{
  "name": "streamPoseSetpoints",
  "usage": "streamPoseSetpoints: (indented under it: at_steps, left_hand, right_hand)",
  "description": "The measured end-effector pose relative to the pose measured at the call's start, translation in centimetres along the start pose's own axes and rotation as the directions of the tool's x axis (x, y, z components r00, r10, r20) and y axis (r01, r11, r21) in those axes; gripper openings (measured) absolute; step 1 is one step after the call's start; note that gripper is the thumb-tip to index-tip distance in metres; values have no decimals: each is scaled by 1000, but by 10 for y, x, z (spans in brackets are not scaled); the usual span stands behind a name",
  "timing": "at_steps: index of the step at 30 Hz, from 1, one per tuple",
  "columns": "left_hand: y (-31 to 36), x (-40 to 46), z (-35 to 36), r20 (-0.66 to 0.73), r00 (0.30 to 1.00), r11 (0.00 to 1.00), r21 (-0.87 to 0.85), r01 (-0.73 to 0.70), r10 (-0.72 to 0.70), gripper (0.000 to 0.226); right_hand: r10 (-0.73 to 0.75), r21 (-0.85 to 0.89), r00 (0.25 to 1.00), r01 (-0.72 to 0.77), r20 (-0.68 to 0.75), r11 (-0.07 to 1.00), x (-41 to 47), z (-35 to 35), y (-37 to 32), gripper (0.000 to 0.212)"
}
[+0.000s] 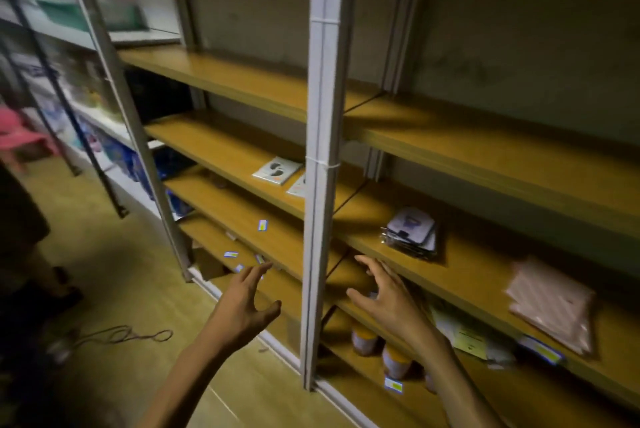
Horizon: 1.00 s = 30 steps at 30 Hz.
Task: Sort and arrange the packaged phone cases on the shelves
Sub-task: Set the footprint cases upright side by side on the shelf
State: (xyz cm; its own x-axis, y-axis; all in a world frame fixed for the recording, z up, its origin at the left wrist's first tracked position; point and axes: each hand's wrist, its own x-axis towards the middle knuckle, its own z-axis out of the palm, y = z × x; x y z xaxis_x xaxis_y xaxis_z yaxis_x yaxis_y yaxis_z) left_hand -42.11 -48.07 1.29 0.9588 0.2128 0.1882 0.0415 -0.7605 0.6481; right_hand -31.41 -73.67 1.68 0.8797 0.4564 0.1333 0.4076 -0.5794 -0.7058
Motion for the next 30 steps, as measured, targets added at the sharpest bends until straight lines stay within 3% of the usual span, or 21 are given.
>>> streamPoseSetpoints:
  at_steps: [14,30]
  left_hand:
    - [-128,87,-72,-97,991,996,-10,90,-90,69]
    - [-200,308,-98,92,996,999,30,-21,18,73]
  right_hand:
    - [-67,10,986,66,155,998,163,126,-73,58]
    - [96,-10,995,-96,-4,995,334,159,-79,58]
